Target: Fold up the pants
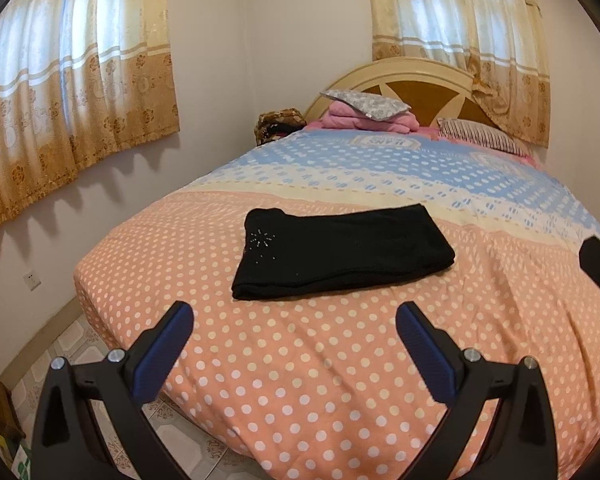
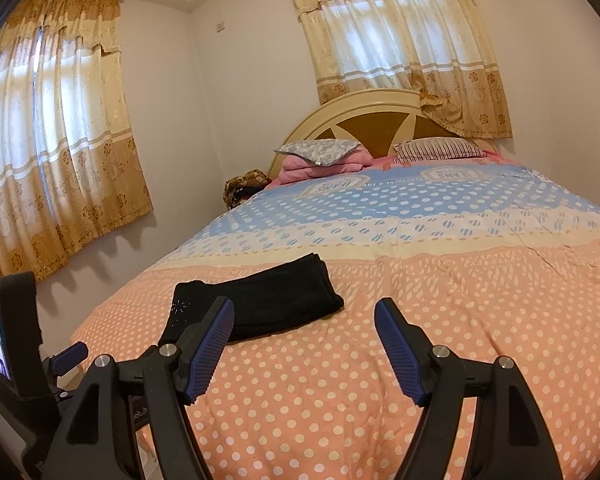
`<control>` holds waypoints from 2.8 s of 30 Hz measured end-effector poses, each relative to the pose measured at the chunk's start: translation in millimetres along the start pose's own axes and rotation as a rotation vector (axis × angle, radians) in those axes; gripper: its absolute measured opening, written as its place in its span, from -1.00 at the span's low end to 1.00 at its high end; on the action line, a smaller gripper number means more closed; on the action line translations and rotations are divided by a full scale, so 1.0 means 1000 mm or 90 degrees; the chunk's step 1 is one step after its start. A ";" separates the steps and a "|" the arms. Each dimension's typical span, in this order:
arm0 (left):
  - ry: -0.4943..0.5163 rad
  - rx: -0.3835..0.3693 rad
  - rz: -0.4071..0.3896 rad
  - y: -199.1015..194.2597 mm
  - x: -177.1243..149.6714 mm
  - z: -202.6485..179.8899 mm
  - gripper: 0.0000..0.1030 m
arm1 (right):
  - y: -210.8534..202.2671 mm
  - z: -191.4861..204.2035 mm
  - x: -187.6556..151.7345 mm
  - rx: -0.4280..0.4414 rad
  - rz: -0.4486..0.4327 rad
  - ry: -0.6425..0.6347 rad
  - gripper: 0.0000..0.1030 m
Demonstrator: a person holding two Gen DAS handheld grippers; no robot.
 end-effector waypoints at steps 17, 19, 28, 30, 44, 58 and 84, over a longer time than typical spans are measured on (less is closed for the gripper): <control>0.010 0.010 -0.031 -0.016 0.012 -0.001 1.00 | -0.008 -0.005 0.005 -0.009 -0.009 -0.003 0.45; 0.012 0.012 -0.034 -0.016 0.013 -0.002 1.00 | -0.007 -0.007 0.003 -0.008 -0.006 0.001 0.45; 0.016 0.018 -0.033 -0.018 0.012 -0.003 1.00 | -0.007 -0.008 0.002 -0.010 -0.005 0.003 0.45; 0.016 0.018 -0.031 -0.017 0.012 -0.003 1.00 | -0.007 -0.009 0.002 -0.010 -0.002 0.001 0.45; 0.016 0.019 -0.023 -0.012 0.008 -0.003 1.00 | -0.001 -0.009 -0.003 -0.004 0.012 -0.001 0.46; 0.016 0.021 -0.023 -0.011 0.007 -0.002 1.00 | -0.001 -0.010 -0.003 -0.004 0.011 -0.002 0.46; 0.026 0.044 -0.014 -0.007 0.007 -0.003 1.00 | 0.001 -0.009 -0.008 -0.003 0.018 0.001 0.46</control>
Point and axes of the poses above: each gripper's, at about its wrist camera, not at the fingertips, and y roughly the way its jaws point, z to its left, x to its top, the point moved 10 cm from there along y, roughly the way its jaws point, and after that the axes turned 4 degrees about -y, right-handed, at the moved point
